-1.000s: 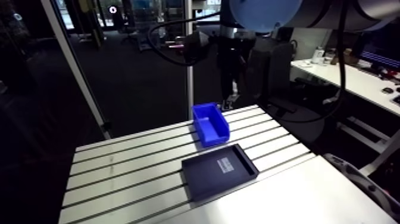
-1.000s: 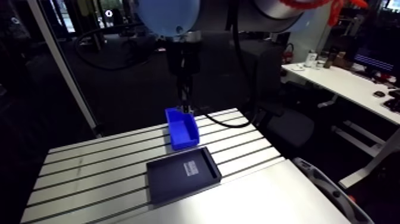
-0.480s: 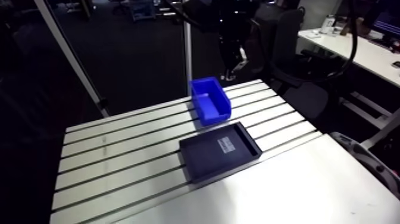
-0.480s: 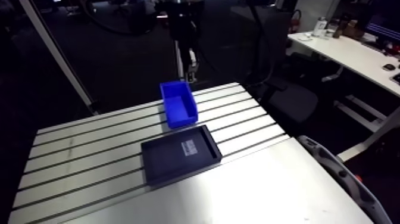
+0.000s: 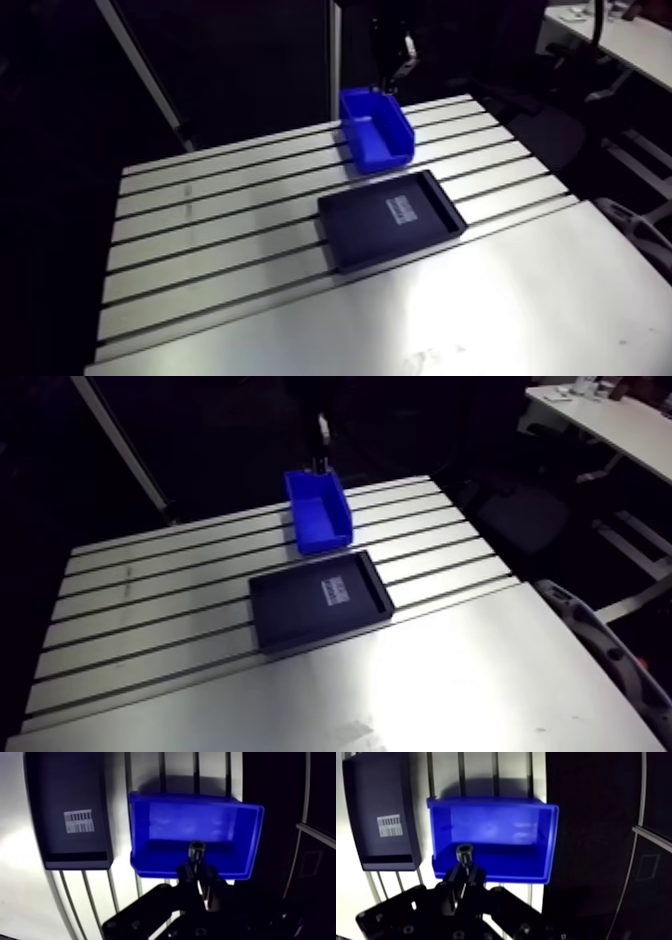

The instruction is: Pick up the M10 bolt from the tray and put it into the blue bin.

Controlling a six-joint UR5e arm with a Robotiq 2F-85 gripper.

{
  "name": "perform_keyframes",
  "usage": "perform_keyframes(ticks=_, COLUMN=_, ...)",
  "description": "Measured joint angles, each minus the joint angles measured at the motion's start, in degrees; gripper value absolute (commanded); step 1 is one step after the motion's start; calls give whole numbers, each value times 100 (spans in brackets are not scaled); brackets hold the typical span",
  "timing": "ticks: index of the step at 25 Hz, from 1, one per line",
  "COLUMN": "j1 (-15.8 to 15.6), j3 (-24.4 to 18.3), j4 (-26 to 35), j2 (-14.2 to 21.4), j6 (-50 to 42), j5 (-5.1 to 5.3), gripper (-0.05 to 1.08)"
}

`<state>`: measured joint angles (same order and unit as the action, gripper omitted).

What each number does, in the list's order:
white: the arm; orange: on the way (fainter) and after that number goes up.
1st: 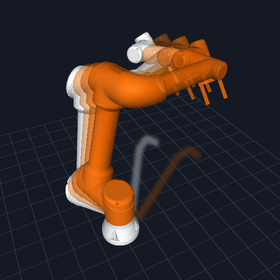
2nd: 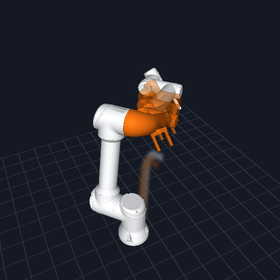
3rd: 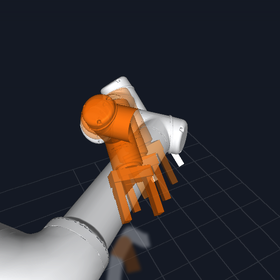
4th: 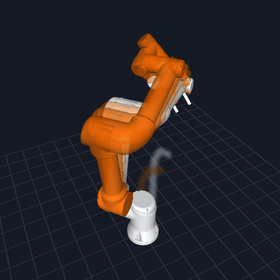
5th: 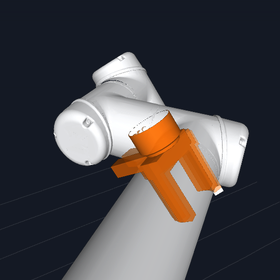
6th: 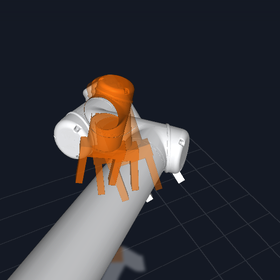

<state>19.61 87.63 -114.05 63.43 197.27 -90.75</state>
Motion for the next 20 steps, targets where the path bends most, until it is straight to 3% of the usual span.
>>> perform_keyframes(ticks=20, j1=-41, j3=-13, j4=-424, j2=-526, j6=-483, j5=-45, gripper=105)
